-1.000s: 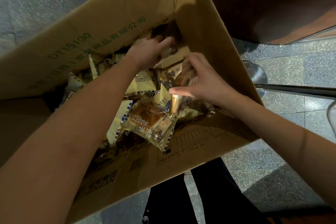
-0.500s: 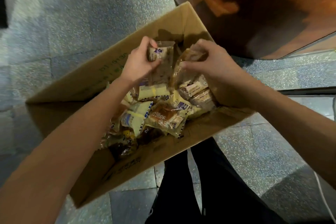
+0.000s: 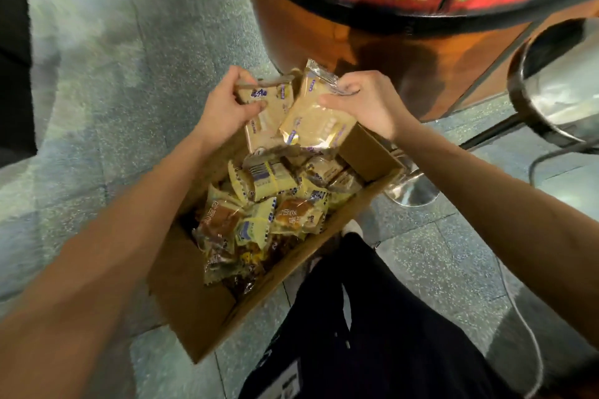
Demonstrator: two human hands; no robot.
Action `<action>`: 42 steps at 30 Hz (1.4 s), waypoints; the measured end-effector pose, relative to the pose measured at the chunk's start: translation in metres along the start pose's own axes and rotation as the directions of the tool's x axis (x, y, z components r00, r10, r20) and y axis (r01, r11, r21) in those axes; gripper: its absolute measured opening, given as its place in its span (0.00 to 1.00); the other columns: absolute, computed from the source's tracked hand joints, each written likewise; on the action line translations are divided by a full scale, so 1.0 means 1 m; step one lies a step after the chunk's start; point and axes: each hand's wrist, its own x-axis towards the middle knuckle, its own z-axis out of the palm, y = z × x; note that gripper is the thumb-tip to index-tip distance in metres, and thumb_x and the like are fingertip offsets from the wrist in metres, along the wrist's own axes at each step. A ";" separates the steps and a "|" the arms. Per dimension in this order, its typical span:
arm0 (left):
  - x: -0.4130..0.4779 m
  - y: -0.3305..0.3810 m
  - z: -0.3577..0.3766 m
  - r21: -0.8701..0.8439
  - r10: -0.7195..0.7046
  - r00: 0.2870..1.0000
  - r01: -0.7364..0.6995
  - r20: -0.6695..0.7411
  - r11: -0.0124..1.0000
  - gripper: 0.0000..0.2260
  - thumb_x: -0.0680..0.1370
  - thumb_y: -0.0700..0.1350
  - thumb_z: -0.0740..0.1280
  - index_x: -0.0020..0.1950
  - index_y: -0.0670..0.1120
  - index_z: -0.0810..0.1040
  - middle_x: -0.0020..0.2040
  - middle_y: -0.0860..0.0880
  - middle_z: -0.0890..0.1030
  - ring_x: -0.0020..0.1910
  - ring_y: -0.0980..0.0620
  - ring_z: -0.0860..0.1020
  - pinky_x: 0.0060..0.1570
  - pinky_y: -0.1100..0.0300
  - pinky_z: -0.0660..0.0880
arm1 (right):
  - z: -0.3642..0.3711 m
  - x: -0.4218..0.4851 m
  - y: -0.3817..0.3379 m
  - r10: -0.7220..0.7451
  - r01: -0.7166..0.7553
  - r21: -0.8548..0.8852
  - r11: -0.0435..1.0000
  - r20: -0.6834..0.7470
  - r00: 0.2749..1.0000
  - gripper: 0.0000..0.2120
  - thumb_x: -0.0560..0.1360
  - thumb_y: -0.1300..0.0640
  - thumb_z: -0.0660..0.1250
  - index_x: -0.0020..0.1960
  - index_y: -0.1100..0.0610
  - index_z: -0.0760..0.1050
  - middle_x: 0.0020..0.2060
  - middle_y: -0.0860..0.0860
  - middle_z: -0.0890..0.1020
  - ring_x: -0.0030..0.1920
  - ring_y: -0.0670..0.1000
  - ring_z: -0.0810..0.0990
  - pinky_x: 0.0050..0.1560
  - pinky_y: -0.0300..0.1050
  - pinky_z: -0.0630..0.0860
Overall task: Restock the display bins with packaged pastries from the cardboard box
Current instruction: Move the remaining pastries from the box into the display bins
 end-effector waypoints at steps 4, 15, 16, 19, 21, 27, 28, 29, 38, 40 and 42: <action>-0.005 0.044 0.008 0.014 0.035 0.997 -0.036 0.065 0.999 0.15 0.74 0.43 0.74 0.48 0.61 0.72 0.51 0.43 0.80 0.47 0.39 0.81 0.51 0.40 0.79 | -0.042 -0.024 -0.009 0.165 -0.164 0.014 0.986 -0.076 0.983 0.21 0.71 0.47 0.75 0.31 0.50 0.65 0.28 0.43 0.65 0.28 0.42 0.62 0.27 0.32 0.61; -0.020 0.198 0.142 -0.046 0.307 0.874 -0.313 0.378 0.949 0.09 0.76 0.40 0.72 0.52 0.50 0.74 0.49 0.54 0.77 0.42 0.66 0.77 0.38 0.72 0.72 | -0.196 -0.203 0.044 0.387 -0.280 0.292 0.914 -0.433 0.814 0.10 0.68 0.51 0.79 0.37 0.51 0.78 0.36 0.48 0.82 0.38 0.47 0.80 0.38 0.39 0.78; -0.023 0.212 0.158 -0.048 0.319 0.854 -0.329 0.412 0.943 0.10 0.76 0.40 0.72 0.52 0.51 0.75 0.51 0.53 0.78 0.43 0.62 0.78 0.37 0.70 0.74 | -0.210 -0.222 0.050 0.404 -0.275 0.319 0.907 -0.475 0.782 0.12 0.67 0.52 0.79 0.36 0.52 0.76 0.34 0.49 0.80 0.37 0.47 0.79 0.36 0.40 0.77; -0.042 0.258 0.211 -0.034 0.357 0.768 -0.402 0.532 0.915 0.11 0.76 0.41 0.72 0.56 0.47 0.76 0.51 0.54 0.78 0.39 0.66 0.78 0.34 0.73 0.73 | -0.249 -0.285 0.064 0.447 -0.298 0.339 0.892 -0.575 0.685 0.15 0.65 0.50 0.80 0.33 0.53 0.74 0.28 0.44 0.77 0.34 0.44 0.75 0.32 0.37 0.71; -0.060 0.288 0.249 -0.026 0.381 0.707 -0.457 0.596 0.889 0.11 0.75 0.42 0.73 0.55 0.49 0.77 0.49 0.56 0.78 0.40 0.67 0.77 0.37 0.75 0.72 | -0.273 -0.329 0.068 0.448 -0.329 0.304 0.894 -0.609 0.655 0.18 0.67 0.48 0.79 0.28 0.50 0.71 0.21 0.41 0.73 0.28 0.39 0.70 0.28 0.34 0.64; -0.116 0.361 0.370 -0.095 0.435 0.588 -0.518 0.682 0.850 0.14 0.73 0.38 0.74 0.46 0.57 0.79 0.38 0.57 0.79 0.33 0.63 0.77 0.33 0.70 0.73 | -0.334 -0.458 0.102 0.448 -0.401 0.247 0.882 -0.704 0.551 0.19 0.68 0.47 0.78 0.30 0.51 0.70 0.27 0.48 0.71 0.27 0.43 0.66 0.28 0.36 0.60; -0.127 0.372 0.390 -0.126 0.451 0.557 -0.524 0.697 0.842 0.13 0.73 0.38 0.74 0.48 0.55 0.79 0.39 0.58 0.80 0.34 0.64 0.77 0.34 0.70 0.74 | -0.342 -0.479 0.108 0.445 -0.402 0.248 0.881 -0.724 0.527 0.18 0.67 0.47 0.78 0.31 0.51 0.71 0.28 0.48 0.73 0.27 0.42 0.69 0.30 0.37 0.63; -0.138 0.383 0.408 -0.156 0.461 0.533 -0.519 0.710 0.840 0.11 0.74 0.38 0.74 0.50 0.53 0.79 0.41 0.57 0.81 0.35 0.64 0.78 0.35 0.69 0.75 | -0.351 -0.502 0.115 0.437 -0.398 0.250 0.883 -0.747 0.501 0.18 0.67 0.48 0.78 0.31 0.52 0.70 0.28 0.48 0.74 0.28 0.41 0.70 0.31 0.38 0.65; -0.227 0.467 0.577 -0.243 0.447 0.262 -0.560 0.855 0.792 0.09 0.77 0.39 0.70 0.55 0.48 0.79 0.47 0.51 0.80 0.35 0.62 0.78 0.34 0.65 0.77 | -0.369 -0.676 0.156 0.440 -0.462 0.300 0.834 -0.868 0.229 0.24 0.73 0.54 0.74 0.66 0.46 0.71 0.51 0.57 0.81 0.48 0.57 0.80 0.49 0.46 0.76; -0.245 0.484 0.612 -0.266 0.430 0.184 -0.558 0.884 0.786 0.08 0.77 0.39 0.71 0.52 0.51 0.80 0.47 0.52 0.80 0.38 0.59 0.80 0.35 0.63 0.79 | -0.365 -0.706 0.162 0.428 -0.433 0.319 0.843 -0.885 0.182 0.26 0.74 0.54 0.72 0.67 0.38 0.67 0.57 0.57 0.80 0.51 0.63 0.80 0.54 0.54 0.77; -0.264 0.501 0.648 -0.278 0.400 0.108 -0.558 0.910 0.782 0.09 0.76 0.38 0.71 0.51 0.53 0.81 0.47 0.51 0.81 0.39 0.57 0.80 0.34 0.63 0.79 | -0.364 -0.735 0.170 0.456 -0.429 0.372 0.823 -0.883 0.109 0.25 0.75 0.54 0.72 0.67 0.37 0.68 0.58 0.57 0.80 0.53 0.65 0.80 0.55 0.58 0.78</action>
